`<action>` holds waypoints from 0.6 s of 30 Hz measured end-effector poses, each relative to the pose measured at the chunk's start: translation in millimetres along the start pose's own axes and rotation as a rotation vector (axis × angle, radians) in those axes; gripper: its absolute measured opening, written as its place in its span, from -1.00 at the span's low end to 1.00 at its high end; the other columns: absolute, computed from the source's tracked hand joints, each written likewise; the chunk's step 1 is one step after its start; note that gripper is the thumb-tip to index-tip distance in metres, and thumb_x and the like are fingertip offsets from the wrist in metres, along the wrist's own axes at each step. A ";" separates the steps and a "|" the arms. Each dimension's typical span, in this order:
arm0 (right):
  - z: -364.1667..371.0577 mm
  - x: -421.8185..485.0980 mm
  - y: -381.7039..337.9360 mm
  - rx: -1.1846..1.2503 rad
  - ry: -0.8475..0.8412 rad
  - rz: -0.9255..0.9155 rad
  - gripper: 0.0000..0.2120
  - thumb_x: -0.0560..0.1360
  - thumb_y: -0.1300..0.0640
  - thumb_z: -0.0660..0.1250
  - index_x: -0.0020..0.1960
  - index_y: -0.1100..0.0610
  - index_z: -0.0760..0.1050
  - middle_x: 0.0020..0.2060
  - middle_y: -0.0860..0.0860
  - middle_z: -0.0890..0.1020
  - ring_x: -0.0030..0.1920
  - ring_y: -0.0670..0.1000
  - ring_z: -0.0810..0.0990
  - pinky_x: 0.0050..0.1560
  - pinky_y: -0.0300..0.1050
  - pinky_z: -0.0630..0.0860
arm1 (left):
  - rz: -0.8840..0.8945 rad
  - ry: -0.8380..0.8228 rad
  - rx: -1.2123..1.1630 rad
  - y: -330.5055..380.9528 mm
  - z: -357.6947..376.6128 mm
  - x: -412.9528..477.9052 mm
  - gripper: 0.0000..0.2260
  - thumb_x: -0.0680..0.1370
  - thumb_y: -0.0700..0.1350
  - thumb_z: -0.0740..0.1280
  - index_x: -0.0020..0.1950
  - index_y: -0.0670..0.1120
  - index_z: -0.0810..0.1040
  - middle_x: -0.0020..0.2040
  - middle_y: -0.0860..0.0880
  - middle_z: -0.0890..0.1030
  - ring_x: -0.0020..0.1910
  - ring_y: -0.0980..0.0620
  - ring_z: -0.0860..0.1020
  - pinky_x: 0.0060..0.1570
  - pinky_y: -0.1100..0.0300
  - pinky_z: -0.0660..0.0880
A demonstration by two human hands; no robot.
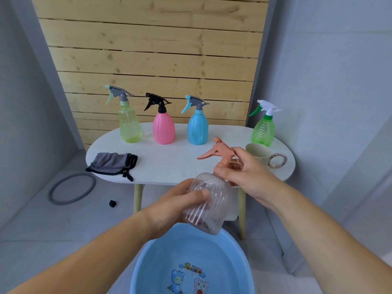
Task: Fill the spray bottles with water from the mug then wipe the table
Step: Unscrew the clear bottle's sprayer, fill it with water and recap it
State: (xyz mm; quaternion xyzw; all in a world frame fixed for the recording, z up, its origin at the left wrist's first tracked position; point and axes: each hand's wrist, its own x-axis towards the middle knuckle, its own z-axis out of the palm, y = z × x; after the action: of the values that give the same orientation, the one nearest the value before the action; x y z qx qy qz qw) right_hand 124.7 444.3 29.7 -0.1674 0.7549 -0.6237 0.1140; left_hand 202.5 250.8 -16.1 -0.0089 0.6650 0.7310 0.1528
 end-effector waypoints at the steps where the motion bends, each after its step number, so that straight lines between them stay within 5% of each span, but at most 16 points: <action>1: 1.0 -0.6 0.2 -0.038 -0.005 0.001 -0.71 0.46 0.18 0.48 0.15 0.07 0.52 -0.03 0.13 0.67 -0.07 -0.01 0.61 -0.08 -0.08 0.55 | 0.005 0.004 0.006 -0.5 -0.5 0.5 -0.47 0.46 0.09 0.45 0.40 -0.01 0.51 0.24 -0.12 0.67 0.21 -0.09 0.67 0.07 -0.04 0.63; 7: 3.1 -1.6 -2.2 0.080 -0.135 0.043 -0.73 0.50 0.38 0.39 0.15 0.18 0.49 -0.02 0.18 0.71 0.12 0.06 0.68 0.28 0.04 0.53 | 0.025 0.035 0.161 -2.4 5.0 2.3 -0.29 0.29 0.22 0.57 0.36 0.00 0.49 0.22 -0.05 0.68 0.19 -0.03 0.68 0.26 -0.12 0.60; 13: 3.3 1.7 -5.0 0.096 -0.112 0.041 -0.82 0.46 0.26 0.47 -0.08 0.11 0.48 -0.11 0.07 0.69 -0.02 -0.02 0.68 0.13 0.08 0.54 | 0.041 0.076 0.165 -0.8 2.5 2.8 -0.47 0.40 0.10 0.51 0.32 -0.02 0.51 0.14 -0.04 0.70 0.12 -0.02 0.70 0.17 -0.10 0.65; 18: 6.1 6.0 0.1 -0.047 -0.040 0.020 -0.76 0.41 0.23 0.52 0.03 0.14 0.55 -0.05 0.05 0.66 0.03 0.05 0.68 0.13 0.13 0.62 | 0.041 0.068 0.180 -1.6 1.8 2.5 -0.49 0.42 0.09 0.49 0.33 -0.01 0.51 0.14 -0.04 0.70 0.12 -0.01 0.70 0.15 -0.10 0.65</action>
State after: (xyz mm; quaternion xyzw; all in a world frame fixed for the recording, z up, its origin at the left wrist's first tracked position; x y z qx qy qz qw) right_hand 121.5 436.5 28.6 -0.1750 0.7685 -0.6014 0.1311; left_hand 200.8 253.2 -18.0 -0.0065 0.7328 0.6706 0.1155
